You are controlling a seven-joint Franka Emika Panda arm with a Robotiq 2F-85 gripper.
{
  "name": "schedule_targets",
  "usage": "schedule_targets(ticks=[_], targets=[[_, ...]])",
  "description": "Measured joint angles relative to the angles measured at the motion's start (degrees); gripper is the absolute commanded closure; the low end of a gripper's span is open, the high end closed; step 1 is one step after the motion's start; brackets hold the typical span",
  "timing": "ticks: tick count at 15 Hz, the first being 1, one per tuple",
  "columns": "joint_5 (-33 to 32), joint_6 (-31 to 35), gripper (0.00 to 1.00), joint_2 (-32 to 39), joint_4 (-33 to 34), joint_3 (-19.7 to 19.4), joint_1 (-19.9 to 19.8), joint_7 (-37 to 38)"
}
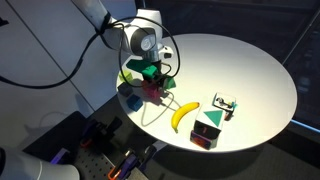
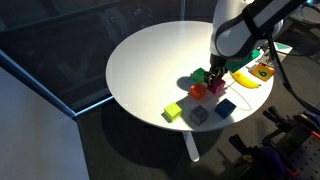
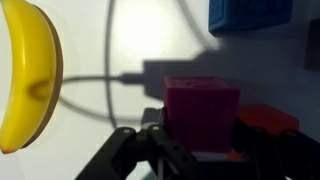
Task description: Pick up the pink block and put it on the table
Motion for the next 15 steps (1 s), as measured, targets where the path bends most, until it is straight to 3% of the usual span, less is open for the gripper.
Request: schedule_targets(ticks=[15], targets=[[0.2, 0.2, 0.72, 2.4, 3.8, 0.4, -0.1, 0.0]])
